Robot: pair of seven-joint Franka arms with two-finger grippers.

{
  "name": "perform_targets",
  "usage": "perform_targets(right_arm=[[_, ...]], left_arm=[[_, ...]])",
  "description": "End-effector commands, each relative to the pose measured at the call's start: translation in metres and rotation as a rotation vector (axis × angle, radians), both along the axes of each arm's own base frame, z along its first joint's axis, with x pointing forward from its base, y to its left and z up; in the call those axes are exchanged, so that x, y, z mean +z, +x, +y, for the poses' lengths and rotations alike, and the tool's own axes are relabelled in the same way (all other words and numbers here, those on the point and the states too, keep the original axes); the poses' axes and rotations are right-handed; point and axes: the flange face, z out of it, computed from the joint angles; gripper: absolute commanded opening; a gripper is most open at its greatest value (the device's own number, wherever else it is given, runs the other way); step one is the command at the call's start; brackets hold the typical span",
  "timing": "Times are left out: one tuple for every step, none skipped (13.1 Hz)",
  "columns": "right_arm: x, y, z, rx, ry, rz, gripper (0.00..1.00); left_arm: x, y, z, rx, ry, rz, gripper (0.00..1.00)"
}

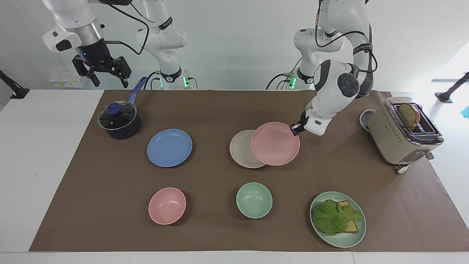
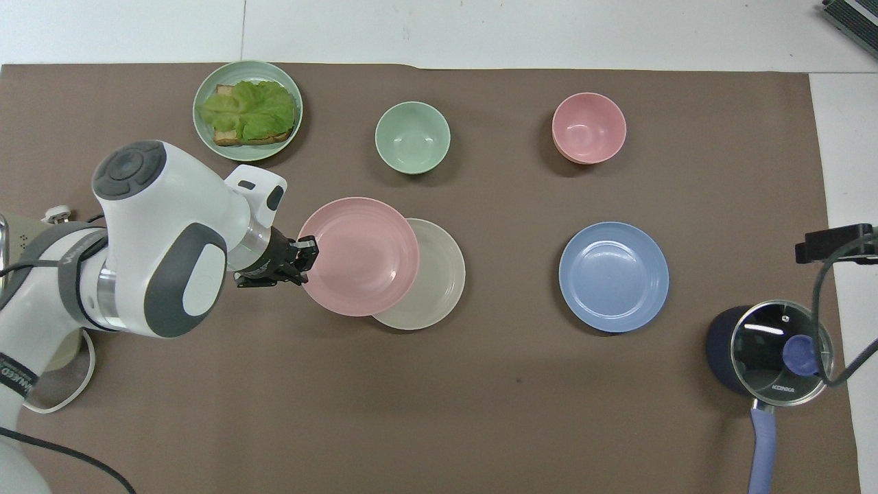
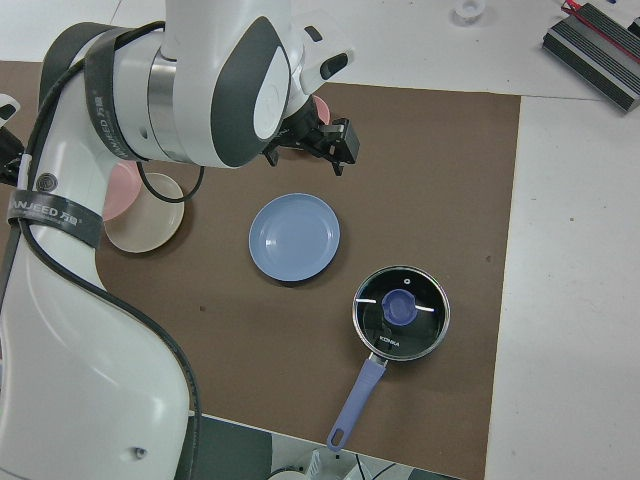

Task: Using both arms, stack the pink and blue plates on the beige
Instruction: 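Lift and carry the pink plate onto the beige plate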

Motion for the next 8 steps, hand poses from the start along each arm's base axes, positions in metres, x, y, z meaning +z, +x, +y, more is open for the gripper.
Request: perform_targets(right_arm=[[0.002, -0.006, -0.004, 0.0, -0.011, 0.002, 1.0], [0.002, -0.006, -0.004, 0.0, -0.013, 0.002, 1.0], [0.002, -0.006, -0.004, 0.0, -0.011, 0.002, 1.0], [0.002, -0.006, -0.004, 0.0, -0.013, 0.002, 1.0], [0.002, -0.006, -0.004, 0.0, -0.013, 0.002, 1.0], [0.002, -0.006, -0.004, 0.0, -0.013, 0.002, 1.0], [0.002, -0.006, -0.004, 0.0, -0.011, 0.002, 1.0], [0.002, -0.006, -0.004, 0.0, -0.011, 0.004, 1.0]], left_arm=[[0.002, -0.019, -0.028, 0.001, -0.027, -0.025, 0.0], [-0.005, -0.026, -0.043, -0.011, -0.041, -0.041, 0.0], [-0.013, -0.028, -0.046, -0.008, -0.046, -0.062, 0.0], [-0.019, -0.029, -0.046, -0.005, -0.046, -0.068, 0.0], [-0.027, -0.028, -0.045, -0.009, -0.043, -0.06, 0.0], [-0.036, -0.027, -0.046, -0.006, -0.043, -0.064, 0.0], [-0.039, -0.028, -0.049, -0.007, -0.046, -0.082, 0.0], [-0.039, -0.028, -0.05, -0.011, -0.048, -0.085, 0.51]])
